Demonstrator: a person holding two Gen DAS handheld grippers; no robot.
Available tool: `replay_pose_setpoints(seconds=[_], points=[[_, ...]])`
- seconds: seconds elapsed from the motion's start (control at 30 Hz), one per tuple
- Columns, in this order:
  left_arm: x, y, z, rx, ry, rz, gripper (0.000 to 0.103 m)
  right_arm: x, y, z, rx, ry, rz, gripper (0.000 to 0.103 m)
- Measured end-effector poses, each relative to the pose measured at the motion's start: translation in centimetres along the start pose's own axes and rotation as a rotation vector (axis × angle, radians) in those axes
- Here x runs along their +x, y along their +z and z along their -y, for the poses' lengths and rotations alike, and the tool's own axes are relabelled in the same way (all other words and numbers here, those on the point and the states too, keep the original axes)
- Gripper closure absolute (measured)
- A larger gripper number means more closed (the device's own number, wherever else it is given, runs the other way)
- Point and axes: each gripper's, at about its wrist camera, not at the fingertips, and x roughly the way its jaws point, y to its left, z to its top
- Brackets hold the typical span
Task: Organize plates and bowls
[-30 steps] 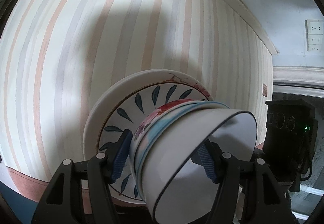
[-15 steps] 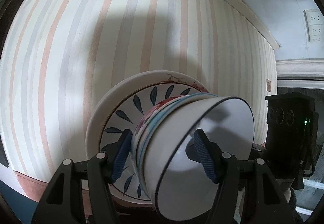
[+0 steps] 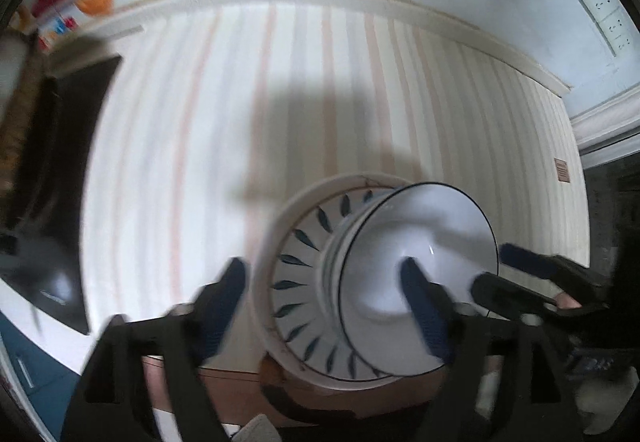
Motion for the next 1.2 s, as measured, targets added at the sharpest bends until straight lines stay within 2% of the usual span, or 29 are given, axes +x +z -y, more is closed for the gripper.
replay_pose_setpoints(seconds=[0.17, 0.23, 0.3, 0.37, 0.5, 0.63, 0.9, 1.2], points=[[-2.3, -0.7, -0.1, 0.002, 0.052, 0.102, 0.009, -3.0, -1.2, -2.1, -0.059, -0.156, 0.097, 0.010], [-3.1, -1.0, -0.2, 0.008, 0.063, 0.132, 0.004, -4.2, -1.8, -3.0, -0.082, -0.210, 0.149, 0.008], [-4.0, -1.4, -0.2, 0.015, 0.064, 0.155, 0.003, -5.1, -2.5, -3.8, -0.091, -0.263, 0.191, 0.007], [-4.8, -1.9, -0.1, 0.025, 0.067, 0.179, 0.002, -6.1, -3.1, -4.6, -0.097, -0.304, 0.237, 0.006], [-7.2, -2.7, 0.3, 0.053, 0.061, 0.277, 0.002, -8.1, -4.4, -6.2, -0.099, -0.360, 0.314, 0.005], [-10.1, -3.8, 0.6, 0.071, 0.057, 0.377, 0.000, -9.9, -5.7, -7.5, -0.093, -0.382, 0.364, 0.005], [-14.4, -6.4, 0.8, 0.061, 0.053, 0.453, 0.000, -13.3, -8.7, -10.6, -0.113, -0.417, 0.451, 0.004], [-19.6, -13.0, 1.9, 0.035, 0.101, 0.539, 0.000, -18.4, -14.2, -13.5, -0.161, -0.394, 0.555, 0.003]])
